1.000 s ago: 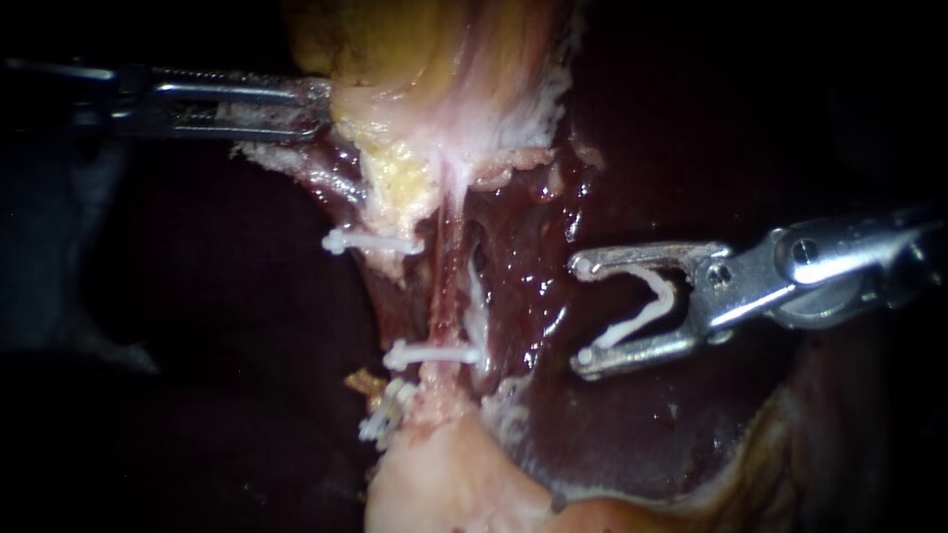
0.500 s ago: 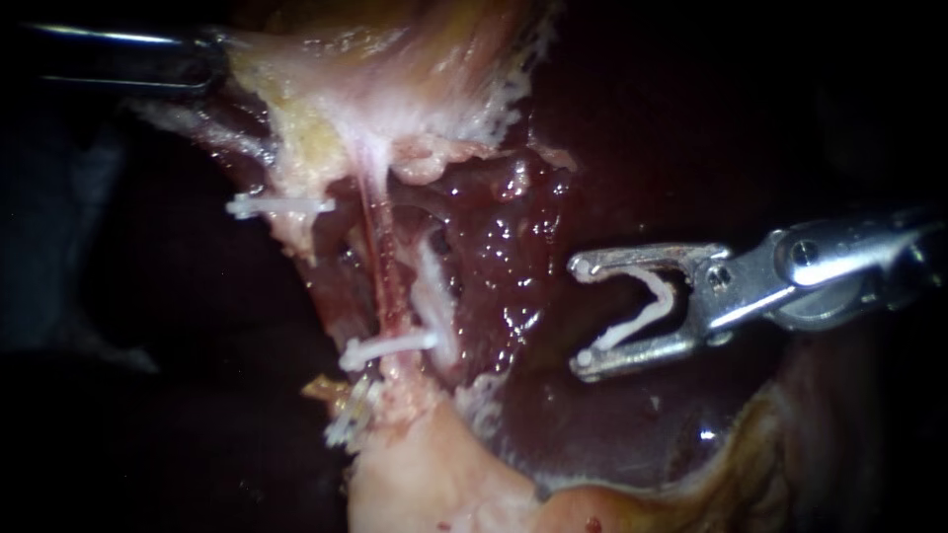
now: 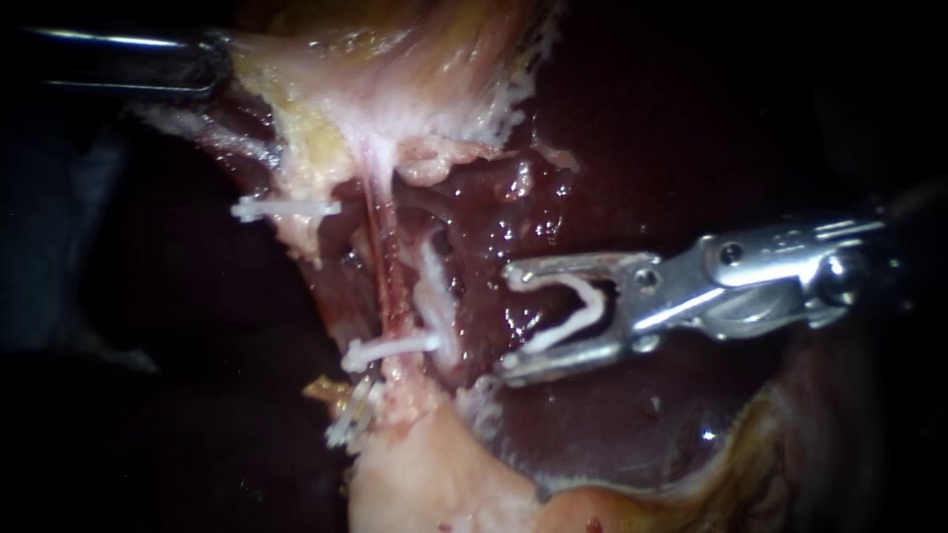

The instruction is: Clipping second clip right tube

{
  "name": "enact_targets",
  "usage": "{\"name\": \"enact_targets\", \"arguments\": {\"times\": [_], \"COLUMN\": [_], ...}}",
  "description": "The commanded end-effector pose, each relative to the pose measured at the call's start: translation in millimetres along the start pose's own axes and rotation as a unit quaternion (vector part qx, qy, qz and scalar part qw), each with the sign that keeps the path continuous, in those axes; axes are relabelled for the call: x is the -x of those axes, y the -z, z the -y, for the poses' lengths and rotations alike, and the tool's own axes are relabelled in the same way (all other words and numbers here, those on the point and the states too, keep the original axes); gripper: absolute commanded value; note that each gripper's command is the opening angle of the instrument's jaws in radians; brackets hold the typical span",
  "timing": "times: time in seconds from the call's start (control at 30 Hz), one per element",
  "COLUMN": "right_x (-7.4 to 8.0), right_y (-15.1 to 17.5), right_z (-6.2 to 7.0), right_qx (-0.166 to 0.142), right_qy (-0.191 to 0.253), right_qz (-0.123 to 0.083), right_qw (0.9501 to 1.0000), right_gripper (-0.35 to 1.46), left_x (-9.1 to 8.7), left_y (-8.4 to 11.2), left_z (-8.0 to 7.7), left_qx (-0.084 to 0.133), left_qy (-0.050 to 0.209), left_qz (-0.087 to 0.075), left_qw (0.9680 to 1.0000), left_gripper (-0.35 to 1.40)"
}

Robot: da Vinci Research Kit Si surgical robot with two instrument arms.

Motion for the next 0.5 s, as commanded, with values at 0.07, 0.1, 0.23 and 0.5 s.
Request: {"name": "enact_targets", "arguments": {"times": [0.07, 0.1, 0.23, 0.5], "right_x": [0.3, 0.4, 1.3, 2.3], "right_y": [-1.6, -2.3, -5.2, -9.1], "right_z": [-0.3, -0.5, -1.4, -3.3], "right_qx": [-0.003, -0.004, -0.007, -0.021], "right_qy": [-0.013, -0.018, -0.042, -0.070], "right_qz": [0.000, 0.000, 0.000, -0.009], "right_qw": [0.9999, 0.9998, 0.9991, 0.9973], "right_gripper": [0.50, 0.50, 0.50, 0.50], "left_x": [0.0, 0.0, 0.0, 0.0], "left_y": [0.0, 0.0, -0.1, -0.1], "left_z": [-0.1, -0.1, -0.3, -0.4], "left_qx": [0.001, 0.000, 0.001, 0.001], "left_qy": [0.000, 0.000, 0.000, 0.001], "left_qz": [0.001, 0.001, 0.001, 0.001], "left_qw": [1.0000, 1.0000, 1.0000, 1.0000], "left_gripper": [-0.35, -0.35, -0.35, -0.35]}}
